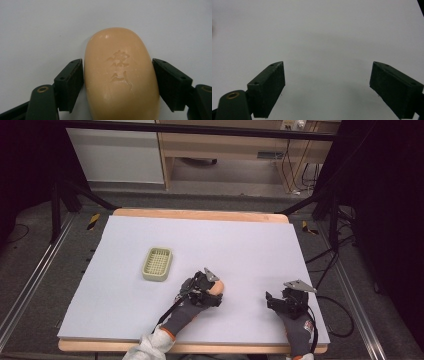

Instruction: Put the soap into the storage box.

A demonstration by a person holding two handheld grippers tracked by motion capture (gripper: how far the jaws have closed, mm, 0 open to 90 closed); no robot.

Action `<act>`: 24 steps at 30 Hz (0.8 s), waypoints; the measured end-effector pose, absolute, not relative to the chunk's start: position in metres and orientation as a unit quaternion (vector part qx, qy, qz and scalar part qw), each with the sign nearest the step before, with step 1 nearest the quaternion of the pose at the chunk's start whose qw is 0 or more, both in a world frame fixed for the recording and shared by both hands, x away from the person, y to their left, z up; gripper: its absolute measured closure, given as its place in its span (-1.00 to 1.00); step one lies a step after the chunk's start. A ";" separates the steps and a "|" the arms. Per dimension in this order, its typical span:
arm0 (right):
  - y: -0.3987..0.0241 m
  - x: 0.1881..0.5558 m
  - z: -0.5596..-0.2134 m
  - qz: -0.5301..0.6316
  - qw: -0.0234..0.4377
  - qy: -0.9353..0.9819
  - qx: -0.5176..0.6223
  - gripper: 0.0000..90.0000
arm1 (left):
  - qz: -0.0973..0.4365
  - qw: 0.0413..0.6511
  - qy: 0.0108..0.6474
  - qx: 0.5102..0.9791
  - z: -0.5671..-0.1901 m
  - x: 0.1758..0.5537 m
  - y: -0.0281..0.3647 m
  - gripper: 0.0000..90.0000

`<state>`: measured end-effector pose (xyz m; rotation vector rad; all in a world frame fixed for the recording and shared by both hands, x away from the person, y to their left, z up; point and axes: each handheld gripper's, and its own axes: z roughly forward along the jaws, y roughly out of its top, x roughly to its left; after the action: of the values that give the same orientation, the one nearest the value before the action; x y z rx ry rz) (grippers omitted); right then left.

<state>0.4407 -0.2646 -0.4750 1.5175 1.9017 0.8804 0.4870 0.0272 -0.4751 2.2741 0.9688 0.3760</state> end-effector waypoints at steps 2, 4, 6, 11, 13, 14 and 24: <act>-0.265 0.441 -0.475 0.327 0.274 0.707 0.564 -0.71 | 0.141 0.313 0.367 0.864 -0.475 0.487 0.027 -0.40; -0.265 0.441 -0.475 0.327 0.273 0.707 0.564 -0.71 | 0.142 0.311 0.368 0.865 -0.474 0.487 0.026 -0.38; -0.265 0.441 -0.475 0.328 0.274 0.707 0.564 -0.71 | 0.140 0.311 0.370 0.864 -0.474 0.487 0.026 -0.37; -0.265 0.441 -0.475 0.327 0.274 0.707 0.564 -0.71 | 0.138 0.307 0.372 0.865 -0.473 0.487 0.026 -0.35; -0.265 0.441 -0.475 0.327 0.273 0.707 0.565 -0.71 | 0.138 0.308 0.371 0.865 -0.473 0.487 0.025 -0.34; -0.265 0.441 -0.475 0.327 0.273 0.706 0.565 -0.71 | 0.138 0.308 0.371 0.865 -0.473 0.487 0.026 -0.33; -0.265 0.441 -0.475 0.328 0.272 0.705 0.567 -0.71 | 0.141 0.306 0.369 0.866 -0.472 0.486 0.026 -0.32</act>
<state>0.4408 -0.2651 -0.4748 1.5263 1.8969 0.8830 0.4861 0.0262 -0.4717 2.2919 0.9769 0.3732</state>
